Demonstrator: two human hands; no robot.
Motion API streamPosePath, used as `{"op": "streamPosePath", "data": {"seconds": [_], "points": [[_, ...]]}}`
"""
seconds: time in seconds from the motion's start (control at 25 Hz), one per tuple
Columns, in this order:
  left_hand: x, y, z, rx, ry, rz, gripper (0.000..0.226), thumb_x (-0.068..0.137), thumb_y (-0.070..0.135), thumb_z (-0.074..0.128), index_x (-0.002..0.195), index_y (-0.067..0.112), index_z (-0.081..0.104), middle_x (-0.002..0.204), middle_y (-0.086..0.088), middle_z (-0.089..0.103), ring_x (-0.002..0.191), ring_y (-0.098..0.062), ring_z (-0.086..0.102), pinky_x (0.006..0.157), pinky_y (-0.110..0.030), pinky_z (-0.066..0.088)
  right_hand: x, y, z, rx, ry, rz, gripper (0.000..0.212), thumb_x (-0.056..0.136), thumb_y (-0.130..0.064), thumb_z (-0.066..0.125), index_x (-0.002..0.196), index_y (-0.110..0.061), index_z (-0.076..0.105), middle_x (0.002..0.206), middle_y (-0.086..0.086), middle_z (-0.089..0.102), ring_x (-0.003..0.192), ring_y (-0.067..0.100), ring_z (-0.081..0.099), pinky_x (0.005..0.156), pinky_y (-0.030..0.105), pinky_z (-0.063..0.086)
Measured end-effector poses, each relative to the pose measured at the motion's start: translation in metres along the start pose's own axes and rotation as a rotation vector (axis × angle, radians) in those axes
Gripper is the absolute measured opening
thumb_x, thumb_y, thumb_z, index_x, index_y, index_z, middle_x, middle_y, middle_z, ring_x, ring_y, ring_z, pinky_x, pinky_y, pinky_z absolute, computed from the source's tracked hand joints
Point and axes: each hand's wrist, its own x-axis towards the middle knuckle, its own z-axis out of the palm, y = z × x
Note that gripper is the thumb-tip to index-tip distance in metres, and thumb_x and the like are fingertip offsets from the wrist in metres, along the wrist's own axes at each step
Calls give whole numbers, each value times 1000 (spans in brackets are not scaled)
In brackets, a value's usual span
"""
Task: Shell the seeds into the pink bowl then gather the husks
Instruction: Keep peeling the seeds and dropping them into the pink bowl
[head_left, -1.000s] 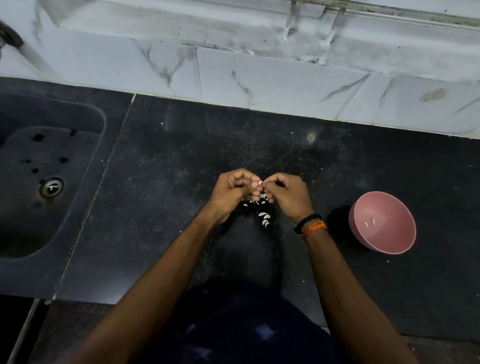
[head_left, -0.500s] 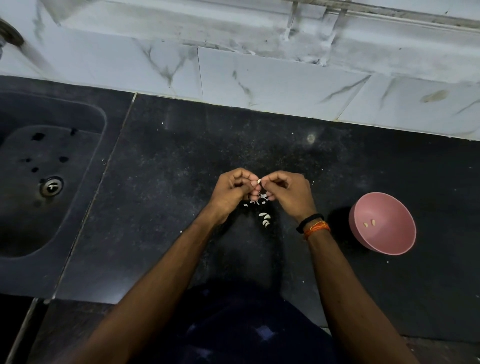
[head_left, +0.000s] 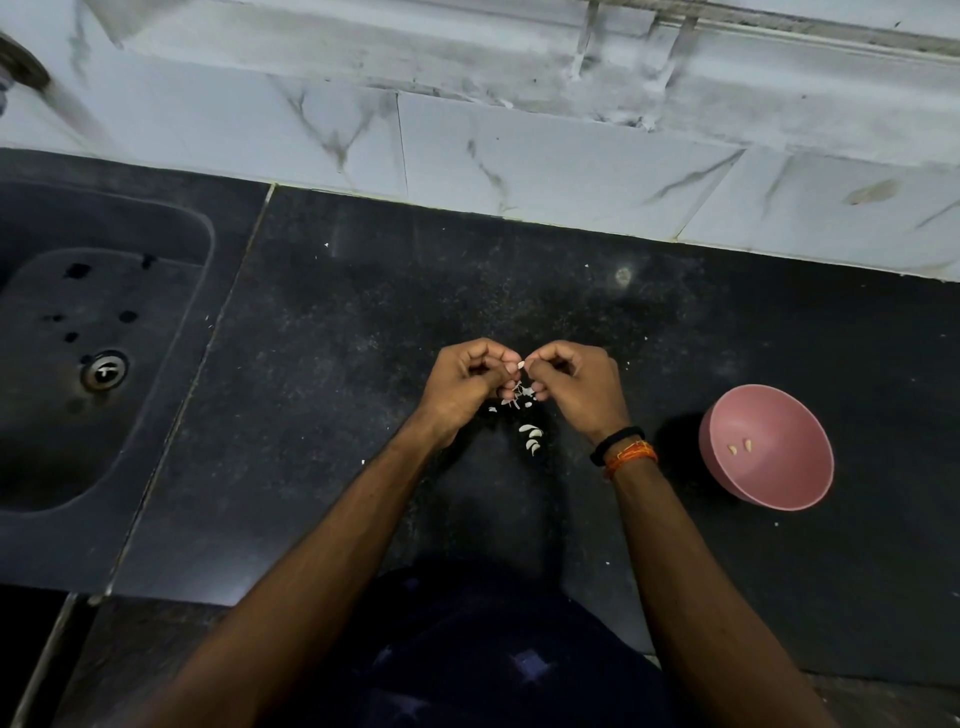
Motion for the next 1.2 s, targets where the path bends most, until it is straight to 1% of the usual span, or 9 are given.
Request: {"op": "streamPosePath", "data": {"seconds": [0.08, 0.28, 0.44, 0.6, 0.72, 0.84, 0.96, 1.12, 1.2], "points": [[0, -1, 1, 2, 14, 3, 9, 91, -3, 67, 99, -3, 70, 82, -15, 70, 73, -19, 66, 67, -29, 58, 0, -1, 1, -17, 2, 2, 9, 92, -12, 70, 85, -13, 76, 73, 0, 74, 67, 17, 73, 67, 32, 62], [-1, -2, 5, 7, 47, 19, 10, 90, 0, 70, 99, -5, 70, 79, -14, 71, 71, -21, 69, 67, -32, 60, 2, 1, 5, -59, 19, -16, 10, 91, -16, 68, 83, -15, 73, 72, -1, 73, 67, 19, 72, 71, 44, 63], [-2, -2, 6, -1, 37, 21, 11, 90, 1, 71, 99, -5, 69, 84, -21, 71, 74, -26, 70, 71, -37, 62, 1, 0, 7, -110, 10, -34, 8, 91, -17, 67, 84, -14, 71, 79, -3, 72, 72, 17, 70, 74, 42, 61], [-3, 2, 6, -87, 26, 15, 12, 91, -3, 67, 102, -8, 68, 82, -17, 71, 72, -21, 69, 69, -33, 61, 3, 4, 7, -106, -4, -25, 9, 89, -23, 66, 86, -16, 70, 83, -2, 72, 78, 17, 70, 76, 47, 61], [-3, 4, 6, -138, 16, 14, 12, 91, -5, 66, 103, -6, 68, 84, -16, 72, 72, -20, 70, 70, -32, 61, 3, 9, 5, -106, -2, -3, 10, 87, -25, 69, 84, -16, 71, 82, -3, 72, 79, 18, 71, 76, 50, 61], [-3, 3, 6, -149, 27, 14, 11, 91, -5, 65, 102, -3, 68, 87, -19, 72, 74, -20, 70, 71, -32, 61, 3, 9, 1, -100, 17, -18, 4, 87, -16, 72, 84, -16, 74, 80, -4, 74, 76, 15, 71, 77, 47, 61], [-2, 1, 6, -145, 37, 9, 12, 91, -6, 65, 103, -5, 67, 88, -19, 73, 75, -21, 71, 72, -32, 61, 3, 7, -2, -79, 23, -46, 6, 85, -12, 74, 86, -18, 77, 83, -6, 75, 80, 12, 72, 78, 45, 62], [-2, 0, 6, -123, 43, 6, 11, 92, -9, 63, 103, -8, 65, 86, -18, 72, 74, -21, 70, 72, -33, 61, 2, 5, -1, -108, 13, -112, 7, 88, -22, 71, 88, -21, 78, 85, -8, 75, 79, 10, 71, 78, 42, 61], [-2, 0, 6, -109, 39, 6, 10, 93, -9, 61, 102, -8, 65, 86, -18, 70, 73, -19, 69, 70, -31, 60, 2, 5, -1, -132, 29, -139, 6, 88, -23, 72, 87, -21, 78, 86, -8, 73, 78, 10, 70, 77, 38, 60]]}}
